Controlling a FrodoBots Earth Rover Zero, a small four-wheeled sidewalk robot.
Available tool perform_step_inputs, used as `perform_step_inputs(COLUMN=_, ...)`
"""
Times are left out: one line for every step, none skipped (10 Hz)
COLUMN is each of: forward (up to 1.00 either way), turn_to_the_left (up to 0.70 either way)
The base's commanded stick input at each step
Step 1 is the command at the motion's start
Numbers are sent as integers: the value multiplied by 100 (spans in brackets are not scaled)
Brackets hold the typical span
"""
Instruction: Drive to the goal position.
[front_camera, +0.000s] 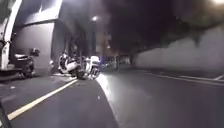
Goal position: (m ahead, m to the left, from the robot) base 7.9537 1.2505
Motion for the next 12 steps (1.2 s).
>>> perform_step_inputs(forward=45, turn_to_the_left=0)
perform_step_inputs(forward=45, turn_to_the_left=0)
perform_step_inputs(forward=45, turn_to_the_left=0)
perform_step_inputs(forward=45, turn_to_the_left=0)
perform_step_inputs(forward=45, turn_to_the_left=0)
perform_step_inputs(forward=45, turn_to_the_left=0)
perform_step_inputs(forward=45, turn_to_the_left=0)
perform_step_inputs(forward=45, turn_to_the_left=0)
perform_step_inputs(forward=45, turn_to_the_left=0)
perform_step_inputs(forward=45, turn_to_the_left=0)
perform_step_inputs(forward=45, turn_to_the_left=0)
perform_step_inputs(forward=45, turn_to_the_left=0)
